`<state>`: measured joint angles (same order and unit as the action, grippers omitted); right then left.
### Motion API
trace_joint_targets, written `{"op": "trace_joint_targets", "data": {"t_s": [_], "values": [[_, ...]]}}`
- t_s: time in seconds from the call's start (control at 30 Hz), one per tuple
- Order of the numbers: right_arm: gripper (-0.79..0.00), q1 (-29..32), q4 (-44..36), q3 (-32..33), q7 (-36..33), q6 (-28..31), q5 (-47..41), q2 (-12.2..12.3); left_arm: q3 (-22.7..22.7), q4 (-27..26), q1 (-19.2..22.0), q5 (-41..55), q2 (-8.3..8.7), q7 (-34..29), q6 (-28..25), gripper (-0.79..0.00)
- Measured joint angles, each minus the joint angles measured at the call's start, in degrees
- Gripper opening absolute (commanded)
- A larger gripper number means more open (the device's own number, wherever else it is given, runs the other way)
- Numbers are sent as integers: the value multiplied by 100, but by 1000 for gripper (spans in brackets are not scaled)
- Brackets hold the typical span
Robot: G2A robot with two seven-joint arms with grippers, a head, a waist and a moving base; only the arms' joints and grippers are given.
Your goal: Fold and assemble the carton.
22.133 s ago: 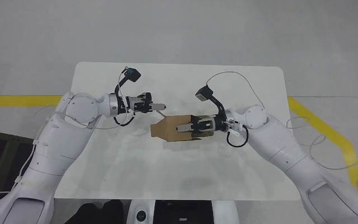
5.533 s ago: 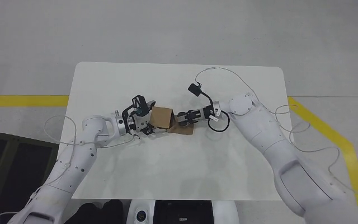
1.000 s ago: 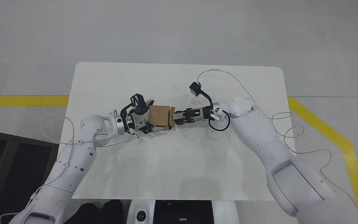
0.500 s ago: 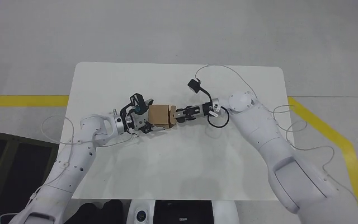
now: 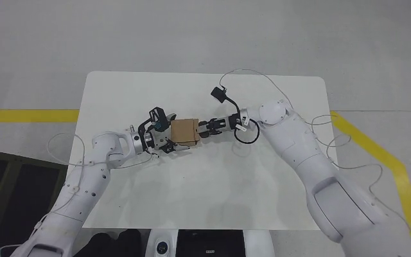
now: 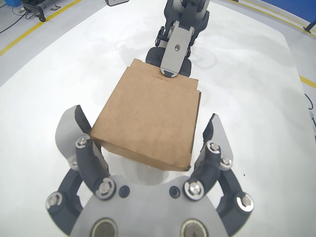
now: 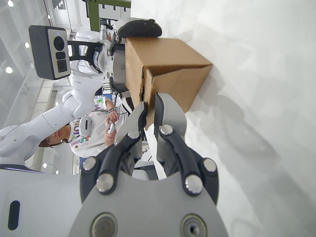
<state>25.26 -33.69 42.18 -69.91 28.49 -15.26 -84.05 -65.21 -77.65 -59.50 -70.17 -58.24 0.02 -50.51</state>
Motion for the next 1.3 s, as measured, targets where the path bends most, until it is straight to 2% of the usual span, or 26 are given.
{"op": "trace_joint_targets", "data": {"t_s": [0.37, 0.43, 0.63, 0.93, 1.1, 1.13, 1.17, 1.2, 1.23, 1.3], "values": [[-736, -9, 143, -55, -117, 204, -284, -170, -11, -21, -18, 11, 2, -15, -15, 0], [-683, -9, 191, -40, -133, 262, -352, -189, -16, -21, -19, 0, 3, -15, -15, 0], [-640, -27, 305, 40, -211, 383, -426, -175, -37, 5, -9, 6, 5, -14, -16, 0], [-570, 104, -38, 288, -108, 480, -202, 102, -61, 18, 87, 144, -8, -37, 12, 0], [-542, 363, -519, 497, 186, 774, 85, 380, -217, 83, 197, 955, 18, -444, -399, 0], [-520, 417, -605, 543, 246, 835, 133, 433, -261, 77, 220, 1128, 33, -579, -494, 0], [-449, 487, -720, 610, 338, 926, 207, 506, -324, 66, 241, 1358, 52, -758, -586, 0], [-154, 542, -804, 665, 415, 1004, 257, 559, -372, 52, 257, 1527, 67, -885, -615, 0], [0, 596, -879, 724, 498, 1087, 315, 613, -422, 33, 273, 1683, 80, -1006, -609, 0], [0, 719, -1039, 875, 725, 1313, 487, 739, -530, -33, 316, 1965, 106, -1253, -476, 0]]}}
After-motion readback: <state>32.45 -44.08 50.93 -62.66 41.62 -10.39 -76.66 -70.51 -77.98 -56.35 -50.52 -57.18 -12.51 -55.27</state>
